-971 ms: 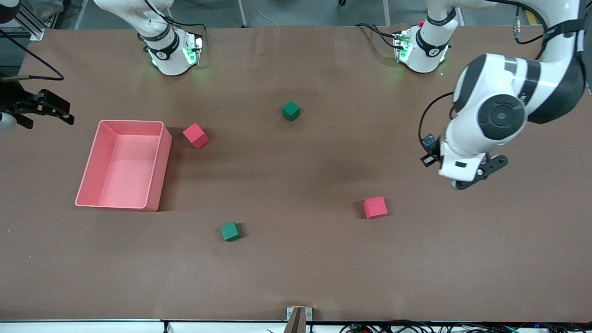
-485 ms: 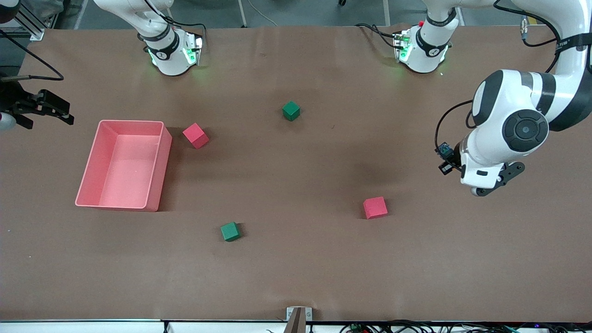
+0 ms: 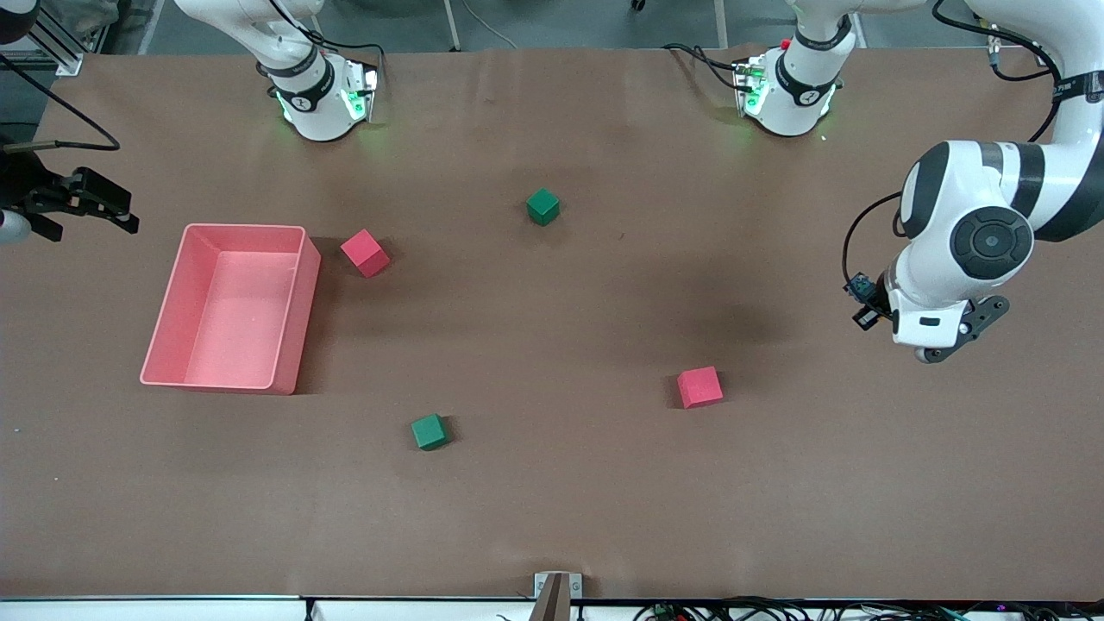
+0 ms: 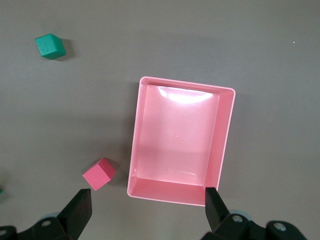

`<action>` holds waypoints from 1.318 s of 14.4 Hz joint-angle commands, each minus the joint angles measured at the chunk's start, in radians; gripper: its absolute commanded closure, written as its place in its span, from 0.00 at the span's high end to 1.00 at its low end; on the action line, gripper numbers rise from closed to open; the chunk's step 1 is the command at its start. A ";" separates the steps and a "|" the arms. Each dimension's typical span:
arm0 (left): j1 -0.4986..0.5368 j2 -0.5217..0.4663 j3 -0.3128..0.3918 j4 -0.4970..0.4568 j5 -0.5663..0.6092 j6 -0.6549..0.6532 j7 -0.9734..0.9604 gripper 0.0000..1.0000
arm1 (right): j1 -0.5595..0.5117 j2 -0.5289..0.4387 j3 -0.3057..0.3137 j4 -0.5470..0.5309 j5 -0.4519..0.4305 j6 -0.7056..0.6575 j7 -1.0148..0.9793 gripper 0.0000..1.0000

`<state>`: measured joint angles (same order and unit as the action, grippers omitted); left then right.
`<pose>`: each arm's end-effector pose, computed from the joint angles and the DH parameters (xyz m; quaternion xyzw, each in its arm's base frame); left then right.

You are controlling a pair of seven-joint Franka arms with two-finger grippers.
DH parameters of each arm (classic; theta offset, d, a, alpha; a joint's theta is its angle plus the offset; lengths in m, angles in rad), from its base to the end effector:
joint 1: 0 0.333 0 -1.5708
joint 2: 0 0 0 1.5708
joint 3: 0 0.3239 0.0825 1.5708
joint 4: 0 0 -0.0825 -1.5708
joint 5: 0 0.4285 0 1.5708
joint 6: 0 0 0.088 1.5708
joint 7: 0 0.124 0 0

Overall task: Place and upright button with both arms
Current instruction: 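Carry the button away from the pink bin with the left gripper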

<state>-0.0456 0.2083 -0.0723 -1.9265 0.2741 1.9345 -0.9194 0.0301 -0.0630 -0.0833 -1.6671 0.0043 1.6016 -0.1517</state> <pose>0.6157 -0.0488 0.3371 -0.9323 -0.3287 0.0286 0.1485 0.5798 -0.0317 0.6053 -0.9988 -0.0492 0.0009 0.0049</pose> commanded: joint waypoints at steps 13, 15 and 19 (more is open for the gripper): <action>0.066 0.117 -0.006 -0.117 0.690 0.139 -0.827 0.00 | 0.001 0.003 -0.003 -0.008 0.013 -0.009 -0.009 1.00; 0.063 0.176 -0.004 -0.115 0.843 0.126 -1.020 0.00 | -0.002 0.005 -0.003 -0.008 0.013 -0.012 -0.011 1.00; 0.070 0.279 -0.001 -0.111 1.109 0.006 -1.294 0.00 | -0.001 0.006 -0.003 -0.011 0.013 -0.012 -0.012 1.00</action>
<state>0.0219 0.4571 -0.0742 -2.0500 1.3154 1.9913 -2.1473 0.0300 -0.0514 -0.0840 -1.6699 0.0044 1.5922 -0.1517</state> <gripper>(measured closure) 0.661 0.000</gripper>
